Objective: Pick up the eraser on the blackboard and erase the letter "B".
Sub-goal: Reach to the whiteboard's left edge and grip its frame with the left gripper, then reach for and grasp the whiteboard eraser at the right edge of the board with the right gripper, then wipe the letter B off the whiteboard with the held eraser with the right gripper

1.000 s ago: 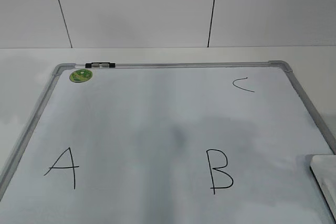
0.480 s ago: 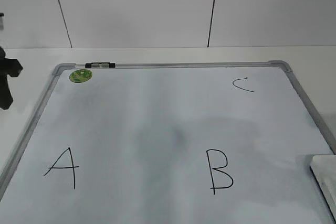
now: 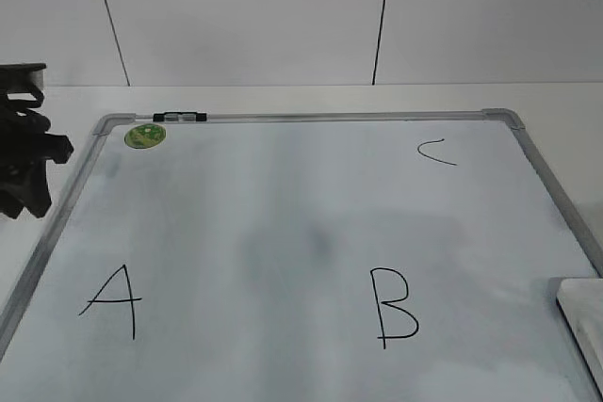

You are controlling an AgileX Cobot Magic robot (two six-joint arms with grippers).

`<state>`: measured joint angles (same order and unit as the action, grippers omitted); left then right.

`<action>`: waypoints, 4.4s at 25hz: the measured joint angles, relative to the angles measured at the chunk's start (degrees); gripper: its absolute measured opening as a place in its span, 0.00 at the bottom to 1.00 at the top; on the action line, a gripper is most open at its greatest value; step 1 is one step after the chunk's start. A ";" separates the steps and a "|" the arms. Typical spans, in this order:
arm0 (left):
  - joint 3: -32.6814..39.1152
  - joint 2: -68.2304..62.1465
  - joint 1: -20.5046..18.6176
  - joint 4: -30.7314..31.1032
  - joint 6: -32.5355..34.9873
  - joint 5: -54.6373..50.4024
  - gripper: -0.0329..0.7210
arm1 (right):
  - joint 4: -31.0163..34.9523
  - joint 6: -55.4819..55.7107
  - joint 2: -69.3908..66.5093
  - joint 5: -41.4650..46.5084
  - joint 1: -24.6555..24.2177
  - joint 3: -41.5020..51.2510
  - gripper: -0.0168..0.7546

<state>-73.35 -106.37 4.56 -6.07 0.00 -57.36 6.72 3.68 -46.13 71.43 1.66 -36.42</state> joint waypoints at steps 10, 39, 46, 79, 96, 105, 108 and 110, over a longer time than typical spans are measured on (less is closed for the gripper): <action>0.00 -5.07 0.00 -0.26 0.00 5.04 0.36 | 0.00 0.00 0.00 0.00 0.00 0.00 0.76; -0.38 -6.70 0.10 -1.79 -0.56 5.41 0.07 | -0.14 0.00 0.00 -0.08 0.00 0.00 0.76; -0.47 -6.70 0.10 -1.83 -0.68 5.41 0.07 | -3.47 0.00 -2.32 -1.49 0.00 0.00 0.76; -0.47 -6.70 0.10 -2.04 -0.68 5.41 0.06 | -2.41 -4.12 -27.69 -22.95 0.00 -0.13 0.82; -0.47 -6.70 0.10 -2.04 -0.68 5.45 0.06 | -0.50 -4.21 -34.02 -24.97 0.00 -0.66 0.82; -0.47 -6.70 0.10 -2.04 -0.68 5.45 0.06 | -0.46 -4.21 -36.55 -25.09 0.00 -0.66 0.81; -0.47 -6.70 0.10 -2.04 -0.68 5.54 0.06 | -0.68 -4.21 -36.64 -25.09 0.00 -0.66 0.79; -0.47 -6.70 0.10 -2.04 -0.68 5.54 0.06 | -0.88 -4.37 -36.64 -24.98 0.00 -0.66 0.77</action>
<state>-73.82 -113.08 4.67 -8.12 -0.68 -51.82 5.84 -0.69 -82.77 46.45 1.66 -37.07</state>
